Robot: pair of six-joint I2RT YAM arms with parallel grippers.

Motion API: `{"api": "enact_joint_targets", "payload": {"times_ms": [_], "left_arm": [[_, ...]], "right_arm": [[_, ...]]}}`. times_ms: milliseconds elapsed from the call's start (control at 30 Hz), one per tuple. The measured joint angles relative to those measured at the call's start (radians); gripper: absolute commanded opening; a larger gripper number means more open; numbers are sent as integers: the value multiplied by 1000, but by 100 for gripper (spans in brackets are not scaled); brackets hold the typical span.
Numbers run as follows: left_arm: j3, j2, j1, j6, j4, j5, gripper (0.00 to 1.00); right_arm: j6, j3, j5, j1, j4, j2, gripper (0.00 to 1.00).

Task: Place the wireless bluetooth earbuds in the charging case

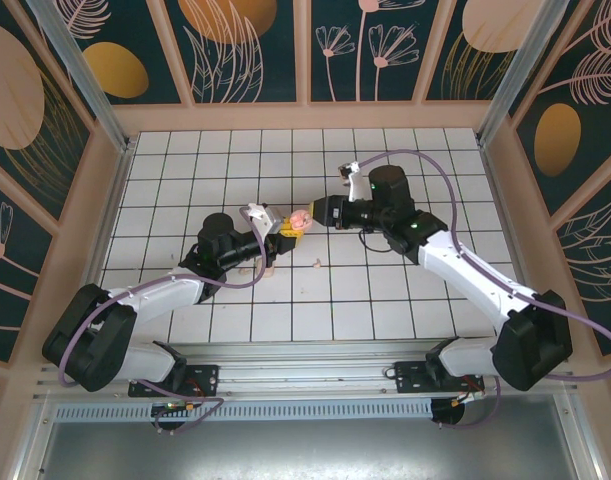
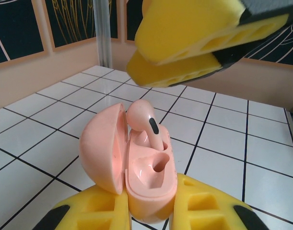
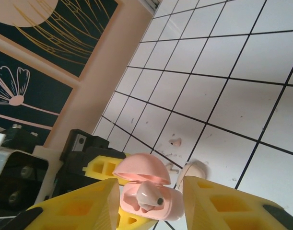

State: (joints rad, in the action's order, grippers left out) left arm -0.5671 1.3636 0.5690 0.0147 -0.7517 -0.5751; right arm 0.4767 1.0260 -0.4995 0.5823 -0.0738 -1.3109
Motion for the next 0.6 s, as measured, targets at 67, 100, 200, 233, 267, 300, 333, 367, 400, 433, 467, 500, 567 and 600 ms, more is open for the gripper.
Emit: {"api": "enact_joint_targets", "payload": {"times_ms": [67, 100, 200, 233, 267, 300, 333, 367, 400, 433, 467, 500, 567, 600], "left_arm": [[0, 0, 0, 0, 0, 0, 12], [0, 0, 0, 0, 0, 0, 12], [0, -1, 0, 0, 0, 0, 12], [0, -2, 0, 0, 0, 0, 12], [0, -2, 0, 0, 0, 0, 12], [0, -3, 0, 0, 0, 0, 12], [0, -3, 0, 0, 0, 0, 12], [0, -3, 0, 0, 0, 0, 12], [0, -3, 0, 1, 0, 0, 12], [0, -3, 0, 1, 0, 0, 12], [0, -3, 0, 3, 0, 0, 12], [0, -3, 0, 3, 0, 0, 12], [0, -3, 0, 3, 1, 0, 12], [0, -3, 0, 4, 1, 0, 12]], "right_arm": [[0, 0, 0, 2, -2, -9, 40], [0, 0, 0, 3, -3, -13, 40], [-2, 0, 0, 7, -6, -21, 40], [-3, 0, 0, 8, -6, -23, 40], [-4, 0, 0, 9, -7, -25, 40], [-5, 0, 0, 10, -8, -26, 40], [-5, 0, 0, 10, -10, -27, 40], [-6, 0, 0, 10, -12, -28, 40], [-7, 0, 0, 11, -14, -29, 40], [-8, 0, 0, 12, -14, -30, 40], [-8, 0, 0, 13, -15, -31, 40], [-8, 0, 0, 15, -16, -31, 40], [-11, 0, 0, 18, -23, -31, 40], [-14, 0, 0, 19, -25, -31, 40]]}}
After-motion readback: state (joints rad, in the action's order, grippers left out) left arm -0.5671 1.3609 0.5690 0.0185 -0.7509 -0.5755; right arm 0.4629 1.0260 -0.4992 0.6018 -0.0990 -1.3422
